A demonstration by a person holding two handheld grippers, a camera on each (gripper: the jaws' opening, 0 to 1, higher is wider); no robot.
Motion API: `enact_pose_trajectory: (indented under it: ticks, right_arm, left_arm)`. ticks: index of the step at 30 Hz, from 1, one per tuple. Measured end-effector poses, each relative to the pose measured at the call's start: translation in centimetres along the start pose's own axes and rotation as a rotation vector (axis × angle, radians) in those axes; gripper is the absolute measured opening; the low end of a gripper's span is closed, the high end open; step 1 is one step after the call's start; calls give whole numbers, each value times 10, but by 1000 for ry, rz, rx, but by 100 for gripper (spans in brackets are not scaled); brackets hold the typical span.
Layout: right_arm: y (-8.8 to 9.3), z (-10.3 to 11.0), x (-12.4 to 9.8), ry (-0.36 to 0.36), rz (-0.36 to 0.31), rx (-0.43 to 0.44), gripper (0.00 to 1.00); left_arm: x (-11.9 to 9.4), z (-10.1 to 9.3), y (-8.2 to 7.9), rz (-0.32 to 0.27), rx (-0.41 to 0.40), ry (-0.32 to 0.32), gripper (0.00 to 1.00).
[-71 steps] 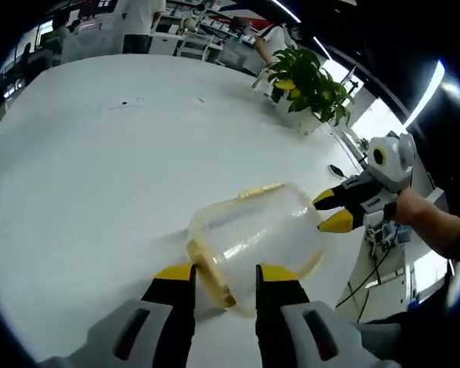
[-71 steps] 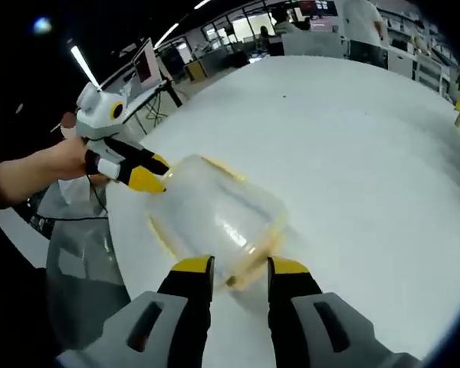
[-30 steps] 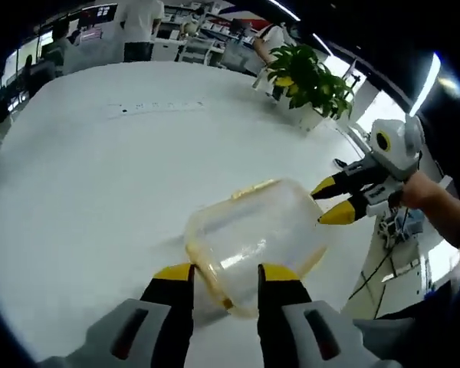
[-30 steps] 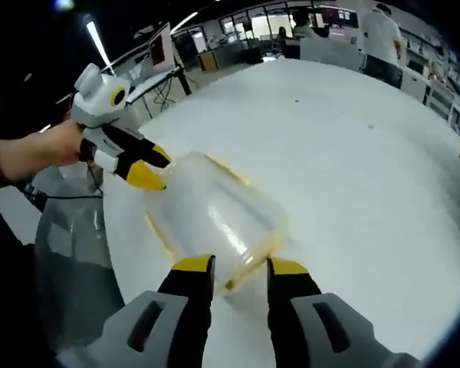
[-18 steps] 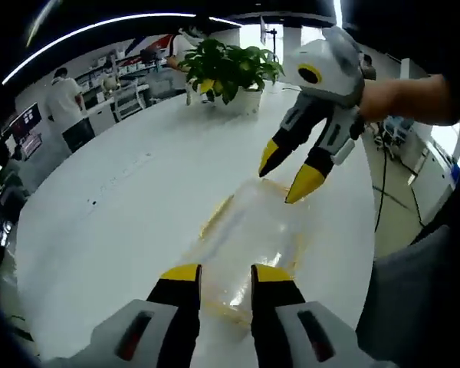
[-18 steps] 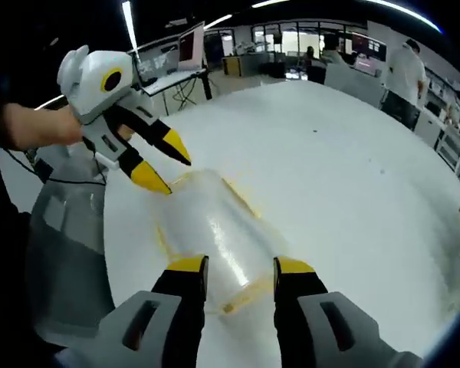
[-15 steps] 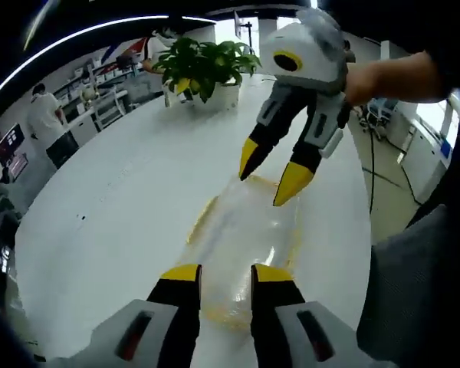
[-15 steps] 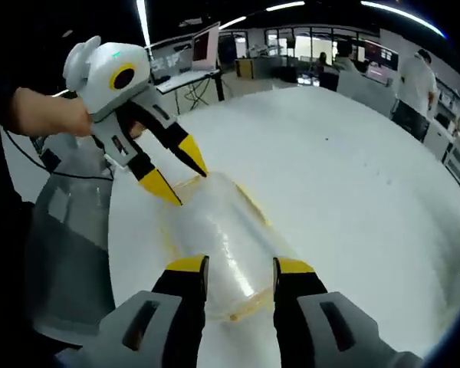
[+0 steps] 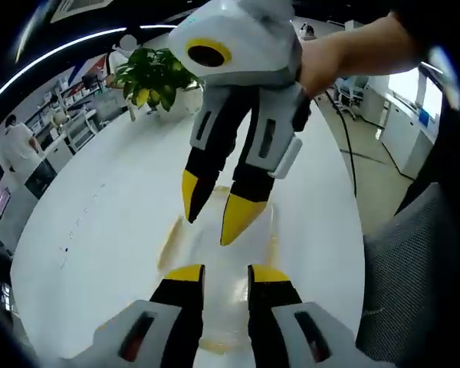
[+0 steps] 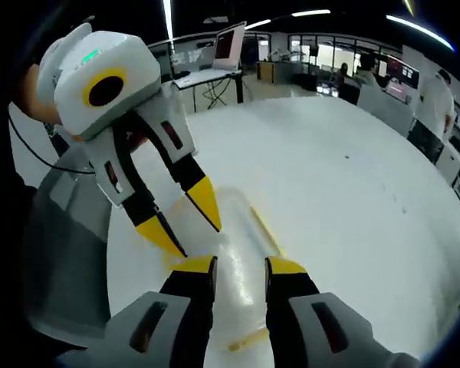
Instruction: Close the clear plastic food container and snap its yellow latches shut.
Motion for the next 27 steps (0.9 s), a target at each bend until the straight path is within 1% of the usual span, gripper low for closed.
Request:
enact_pose_trajectory:
  ticks: [3,7,9,10,11,12,17,18,20,21,23,25,26,27]
  right_arm:
    - [-2,-1,4,-7,9,-17,23]
    - [-8,-6,6,-4,4,-27,24]
    - [-10,-7,8,-2,5,-35,25]
    - [-10,-8,9,-2,7,-36,26]
    - [-11,-9,10,-6,10,-35,26]
    - [-11,-9,11,-12,12,-37,26]
    - [-10,-16,14,-51,63,-92,29]
    - [-9,-18,14,-59,74,-92,29]
    - [-10,-18,14,-109,87,-75,32]
    - [-10,-20,15,-116,97,-82,32]
    - [-6,-25,15,-131,153,-131,31]
    - [-7,-28,17,-150,174,-150,31]
    - [-11,-30,18,-160,168,-149,31]
    - [-13,-32,18,-166,166,-144,32]
  left_arm:
    - [0,-3,2,9,16,5,15]
    - [-2,-6,3,15,28,6,16]
    - [-4,-8,2,10,40,-5,22]
    - [-5,-6,-3,-20,64,-35,26]
    - [-5,-9,-3,-24,70,-28,29]
    - [-5,-11,-3,-22,75,-23,29]
    - [5,-16,2,3,111,-24,35]
    - [5,-15,2,5,112,-29,35]
    - [8,-14,4,11,115,-39,35]
    - [9,-14,5,12,114,-38,35]
    - [12,-16,8,21,119,-39,35]
    - [15,-18,15,57,160,-44,35]
    - [15,-19,15,53,171,-49,36]
    - [15,-19,13,37,197,-50,36]
Point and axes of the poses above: the point that each gripper's makers call its tool centre point, and the gripper's own axes: x roughly forward along the fingers, z roughly to its left, y roughly out of its underside, the point moved 2 cm from there along -x, roughly backward along the fingers, and after that the axes turned 9 degrees about -x, right-handed, at the moved point
